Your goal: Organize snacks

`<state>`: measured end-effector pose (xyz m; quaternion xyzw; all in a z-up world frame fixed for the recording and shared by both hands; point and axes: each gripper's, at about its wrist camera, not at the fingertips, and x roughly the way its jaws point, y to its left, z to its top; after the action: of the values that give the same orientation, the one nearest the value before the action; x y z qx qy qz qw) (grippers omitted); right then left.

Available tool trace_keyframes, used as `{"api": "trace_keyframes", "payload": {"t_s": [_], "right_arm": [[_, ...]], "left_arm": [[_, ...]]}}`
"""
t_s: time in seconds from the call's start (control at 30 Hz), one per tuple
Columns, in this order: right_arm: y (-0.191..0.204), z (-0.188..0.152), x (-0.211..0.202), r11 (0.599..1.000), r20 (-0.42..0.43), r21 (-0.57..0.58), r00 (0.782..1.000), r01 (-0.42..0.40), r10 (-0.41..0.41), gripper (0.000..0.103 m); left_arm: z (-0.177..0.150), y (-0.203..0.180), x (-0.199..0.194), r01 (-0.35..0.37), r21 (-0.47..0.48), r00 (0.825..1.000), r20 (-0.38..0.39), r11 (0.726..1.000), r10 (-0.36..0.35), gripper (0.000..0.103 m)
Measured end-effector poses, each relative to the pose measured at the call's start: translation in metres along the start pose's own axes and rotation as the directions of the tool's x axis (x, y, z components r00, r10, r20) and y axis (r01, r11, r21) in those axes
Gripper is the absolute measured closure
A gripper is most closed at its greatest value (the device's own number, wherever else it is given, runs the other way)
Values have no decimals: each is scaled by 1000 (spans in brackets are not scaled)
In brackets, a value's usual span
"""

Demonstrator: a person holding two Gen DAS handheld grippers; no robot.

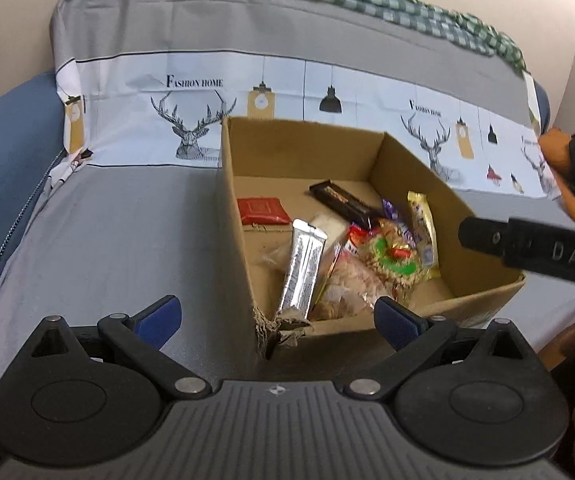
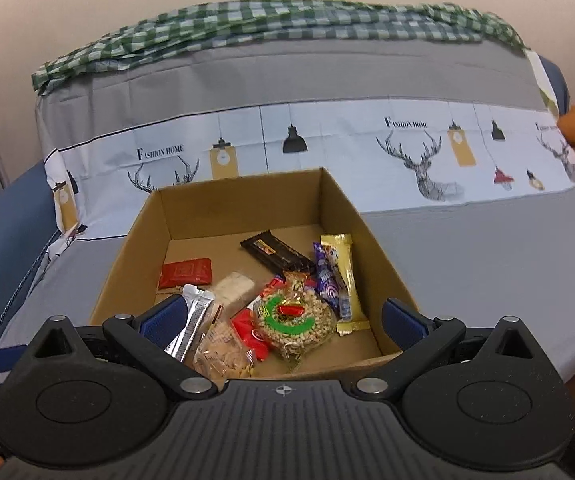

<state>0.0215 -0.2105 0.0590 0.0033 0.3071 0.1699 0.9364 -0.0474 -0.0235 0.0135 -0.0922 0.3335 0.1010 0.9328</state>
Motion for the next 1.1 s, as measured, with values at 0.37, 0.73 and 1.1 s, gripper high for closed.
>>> {"api": "trace_keyframes", "payload": {"t_s": [0.37, 0.73, 1.1], "right_arm": [[14, -8, 13, 998, -59, -65, 998, -8, 4, 1], [18, -9, 15, 996, -72, -86, 997, -13, 7, 1], [18, -9, 17, 997, -75, -82, 997, -9, 3, 1]], "left_arm": [[0, 5, 23, 4, 22, 1000, -28, 1000, -4, 0], [1, 8, 21, 15, -10, 1000, -20, 1000, -16, 0], [2, 8, 20, 14, -11, 1000, -16, 1000, -14, 0]]}}
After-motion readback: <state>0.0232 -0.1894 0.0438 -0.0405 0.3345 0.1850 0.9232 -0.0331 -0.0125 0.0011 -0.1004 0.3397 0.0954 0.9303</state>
